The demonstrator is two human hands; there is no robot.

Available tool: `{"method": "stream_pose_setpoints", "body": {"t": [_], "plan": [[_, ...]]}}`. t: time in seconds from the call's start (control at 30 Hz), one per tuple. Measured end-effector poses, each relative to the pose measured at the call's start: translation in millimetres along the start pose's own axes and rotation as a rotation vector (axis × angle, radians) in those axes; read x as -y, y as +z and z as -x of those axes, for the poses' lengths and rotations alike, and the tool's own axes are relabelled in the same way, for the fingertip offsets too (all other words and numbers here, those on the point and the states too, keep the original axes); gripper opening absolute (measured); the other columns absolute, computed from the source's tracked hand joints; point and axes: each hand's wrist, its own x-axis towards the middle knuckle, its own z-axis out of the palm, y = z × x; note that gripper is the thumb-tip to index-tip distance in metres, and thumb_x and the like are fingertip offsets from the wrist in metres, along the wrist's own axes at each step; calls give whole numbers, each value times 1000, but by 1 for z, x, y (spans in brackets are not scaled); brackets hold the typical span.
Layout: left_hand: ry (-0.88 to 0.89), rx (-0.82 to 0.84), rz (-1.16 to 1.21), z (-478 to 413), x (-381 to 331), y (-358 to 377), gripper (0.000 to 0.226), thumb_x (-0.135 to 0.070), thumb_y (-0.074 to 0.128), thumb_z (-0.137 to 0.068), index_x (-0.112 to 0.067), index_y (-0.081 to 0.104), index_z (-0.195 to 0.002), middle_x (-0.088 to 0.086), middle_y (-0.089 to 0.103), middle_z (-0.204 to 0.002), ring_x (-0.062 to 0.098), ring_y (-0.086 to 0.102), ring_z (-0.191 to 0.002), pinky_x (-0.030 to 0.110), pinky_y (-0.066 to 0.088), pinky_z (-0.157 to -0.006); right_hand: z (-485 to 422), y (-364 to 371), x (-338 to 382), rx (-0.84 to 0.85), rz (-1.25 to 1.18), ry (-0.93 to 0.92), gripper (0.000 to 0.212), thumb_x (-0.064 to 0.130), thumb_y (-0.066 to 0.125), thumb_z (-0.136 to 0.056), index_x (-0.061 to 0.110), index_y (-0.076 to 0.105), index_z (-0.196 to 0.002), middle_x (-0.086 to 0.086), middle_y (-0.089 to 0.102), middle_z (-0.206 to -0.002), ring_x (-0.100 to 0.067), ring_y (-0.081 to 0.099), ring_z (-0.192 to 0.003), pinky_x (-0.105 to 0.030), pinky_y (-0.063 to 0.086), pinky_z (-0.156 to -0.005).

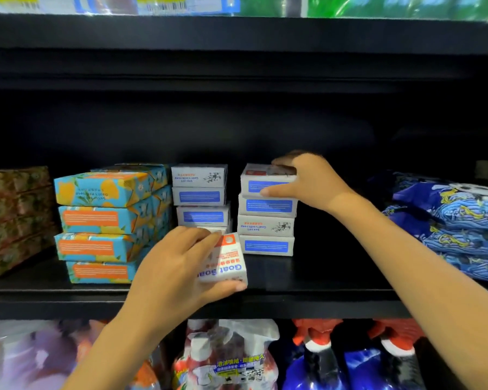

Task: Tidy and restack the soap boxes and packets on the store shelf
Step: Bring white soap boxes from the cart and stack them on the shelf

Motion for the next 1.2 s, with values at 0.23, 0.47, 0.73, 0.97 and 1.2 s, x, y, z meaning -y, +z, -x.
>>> {"method": "stream_pose_setpoints", "body": {"t": [0.23, 0.47, 0.73, 0.97, 1.2], "plan": [[-3, -10, 69, 2, -8, -4, 77, -67, 48, -73, -1, 68, -108, 5, 67, -98, 14, 53, -90, 24, 46, -72, -1, 11, 0, -2, -21, 3, 63, 50, 69, -75, 13, 58, -125, -2, 60, -124, -15, 56, -111, -20, 40, -91], [-13, 43, 142, 0, -15, -3, 76, -68, 49, -73, -4, 68, -111, 2, 68, -100, 8, 48, -93, 25, 46, -70, 17, 11, 8, -170, 41, 53, 56, 47, 60, -84, 14, 53, -129, -2, 56, -129, -16, 49, -120, -24, 36, -99], [-7, 149, 224, -25, -29, 26, 81, -72, 57, -67, -15, 62, -124, -2, 64, -116, 17, 56, -106, 22, 38, -81, 136, 8, -7, -54, -130, 70, 32, 44, 66, -77, 22, 69, -101, 17, 63, -100, 4, 54, -96, -7, 37, -86], [7, 224, 240, -49, -42, 50, 72, -68, 62, -70, -23, 58, -126, -5, 60, -119, 13, 49, -114, 27, 41, -90, 173, 22, -16, 43, -67, 166, 43, 52, 65, -74, 27, 67, -109, 22, 59, -111, 7, 50, -106, -4, 33, -92], [33, 140, 264, -40, -35, 34, 42, -41, 79, -71, -16, 71, -104, -2, 65, -103, 18, 57, -98, 27, 45, -79, 173, 23, -17, 41, -68, 184, 49, 58, 62, -71, 30, 66, -111, 22, 59, -115, 7, 49, -109, -6, 33, -94]]}}
